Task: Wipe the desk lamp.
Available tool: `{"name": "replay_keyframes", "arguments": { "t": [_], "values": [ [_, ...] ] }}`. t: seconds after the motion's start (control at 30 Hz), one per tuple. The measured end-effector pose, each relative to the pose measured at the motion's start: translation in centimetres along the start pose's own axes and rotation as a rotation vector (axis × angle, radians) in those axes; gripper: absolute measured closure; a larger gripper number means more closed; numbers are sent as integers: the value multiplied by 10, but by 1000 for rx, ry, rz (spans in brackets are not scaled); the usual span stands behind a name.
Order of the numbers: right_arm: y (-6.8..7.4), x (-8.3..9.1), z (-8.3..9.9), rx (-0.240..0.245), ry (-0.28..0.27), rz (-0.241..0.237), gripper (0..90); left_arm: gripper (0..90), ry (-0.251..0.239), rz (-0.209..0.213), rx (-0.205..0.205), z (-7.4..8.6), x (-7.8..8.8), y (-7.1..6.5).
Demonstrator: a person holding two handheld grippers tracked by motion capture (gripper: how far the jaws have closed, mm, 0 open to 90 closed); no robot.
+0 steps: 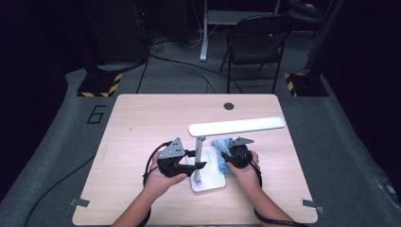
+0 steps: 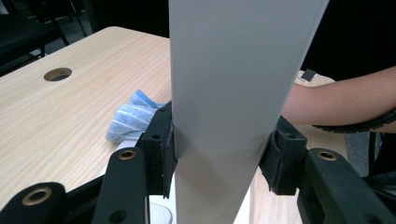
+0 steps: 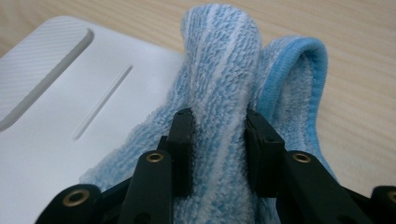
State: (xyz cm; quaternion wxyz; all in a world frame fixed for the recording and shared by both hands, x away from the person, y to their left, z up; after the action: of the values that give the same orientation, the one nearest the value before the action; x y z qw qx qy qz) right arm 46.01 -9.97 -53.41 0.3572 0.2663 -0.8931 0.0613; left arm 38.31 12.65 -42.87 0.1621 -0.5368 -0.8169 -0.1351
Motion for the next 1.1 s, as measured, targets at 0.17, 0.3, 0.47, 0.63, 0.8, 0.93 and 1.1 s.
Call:
{"name": "replay_keyframes", "arguments": {
  "t": [0.17, 0.3, 0.47, 0.63, 0.8, 0.93, 1.1],
  "values": [
    [6, 18, 17, -9, 8, -38, 663, 524, -3, -5, 1, 0, -1, -1],
    [12, 36, 33, 4, 27, -73, 663, 523, 3, -8, -11, 0, 0, 0],
    [20, 56, 52, -20, 28, -103, 664, 523, -2, 12, 3, 1, 0, 0],
    [23, 54, 54, 10, 3, -70, 667, 523, -11, 13, -3, 2, 0, 1],
    [20, 45, 48, 13, -9, -53, 670, 520, -22, 28, 9, 3, 0, 2],
    [17, 33, 38, -4, -20, -34, 671, 519, -13, 40, 7, 4, 1, 3],
    [12, 15, 20, -16, -13, -19, 669, 518, -12, 38, 11, 4, 1, 3]
  ]
}}
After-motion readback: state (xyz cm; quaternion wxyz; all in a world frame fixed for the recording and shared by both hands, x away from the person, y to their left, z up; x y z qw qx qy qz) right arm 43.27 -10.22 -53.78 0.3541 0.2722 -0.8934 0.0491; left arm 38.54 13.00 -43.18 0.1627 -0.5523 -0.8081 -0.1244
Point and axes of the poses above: each handheld gripper's, and its own axes: x roughly backward along the jaws, z roughly out of its underside, y roughly to its left, the point moved 3 cm from there along -x, roughly forward along the jaws, and after that the axes turned 5 degrees about -x, right-handed, at the moved point
